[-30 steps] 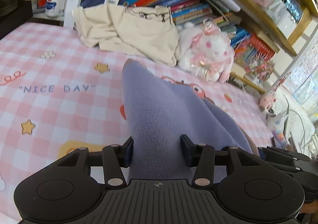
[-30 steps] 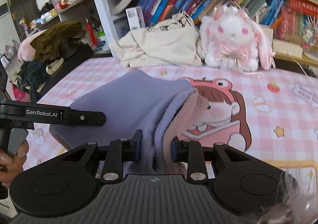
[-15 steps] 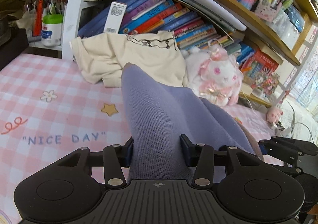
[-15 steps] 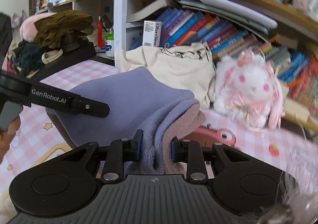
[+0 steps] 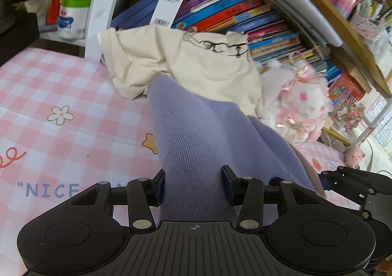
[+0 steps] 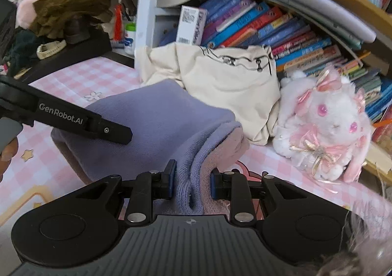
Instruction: Fold clothes
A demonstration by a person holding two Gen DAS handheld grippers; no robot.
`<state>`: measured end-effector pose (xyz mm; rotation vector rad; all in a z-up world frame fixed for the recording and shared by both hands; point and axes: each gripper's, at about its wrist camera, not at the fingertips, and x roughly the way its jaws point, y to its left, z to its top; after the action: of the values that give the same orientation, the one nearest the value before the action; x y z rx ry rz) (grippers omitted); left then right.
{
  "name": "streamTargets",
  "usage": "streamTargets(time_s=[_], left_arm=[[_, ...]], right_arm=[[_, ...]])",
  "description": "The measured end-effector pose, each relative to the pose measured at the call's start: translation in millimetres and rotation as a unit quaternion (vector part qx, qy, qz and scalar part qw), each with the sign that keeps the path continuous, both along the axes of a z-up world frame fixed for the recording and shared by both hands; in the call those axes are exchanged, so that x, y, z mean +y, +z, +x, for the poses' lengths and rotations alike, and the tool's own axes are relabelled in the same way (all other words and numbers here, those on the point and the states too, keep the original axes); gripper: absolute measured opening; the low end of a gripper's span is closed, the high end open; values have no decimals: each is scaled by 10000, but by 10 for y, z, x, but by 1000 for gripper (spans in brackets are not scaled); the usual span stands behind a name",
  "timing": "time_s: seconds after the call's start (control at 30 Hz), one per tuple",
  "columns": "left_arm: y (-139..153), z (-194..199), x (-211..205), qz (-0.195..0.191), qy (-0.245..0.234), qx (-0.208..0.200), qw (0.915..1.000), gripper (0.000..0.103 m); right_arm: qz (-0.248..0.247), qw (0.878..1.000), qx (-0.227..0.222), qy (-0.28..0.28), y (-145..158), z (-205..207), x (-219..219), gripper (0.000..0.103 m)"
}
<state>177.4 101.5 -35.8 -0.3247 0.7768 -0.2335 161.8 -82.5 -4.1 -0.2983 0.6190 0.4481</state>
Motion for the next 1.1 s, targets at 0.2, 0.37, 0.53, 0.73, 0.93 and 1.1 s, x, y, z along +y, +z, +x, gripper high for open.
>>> streamTargets(time_s=[0.2, 0.37, 0.53, 0.73, 0.93, 1.1], left_arm=[[-100, 166, 54, -41, 5, 196, 9998, 45], [-146, 199, 106, -134, -20, 380, 9992, 54], [-59, 118, 77, 254, -30, 303, 9992, 62], [176, -225, 20, 811, -18, -220, 9965, 79], [241, -625, -22, 1038, 184, -541, 9930, 87], [121, -895, -178, 1313, 375, -514, 9893, 87]], right_arm=[[390, 9977, 396, -398, -94, 195, -40, 24], [829, 9907, 795, -724, -149, 254, -169, 28], [1229, 9792, 1111, -1175, -140, 214, -324, 59], [1406, 9746, 940, -1466, 3, -25, -527, 79], [1140, 9748, 768, -1756, 5, -405, -680, 89], [921, 9743, 621, -1960, -65, -760, -752, 95]])
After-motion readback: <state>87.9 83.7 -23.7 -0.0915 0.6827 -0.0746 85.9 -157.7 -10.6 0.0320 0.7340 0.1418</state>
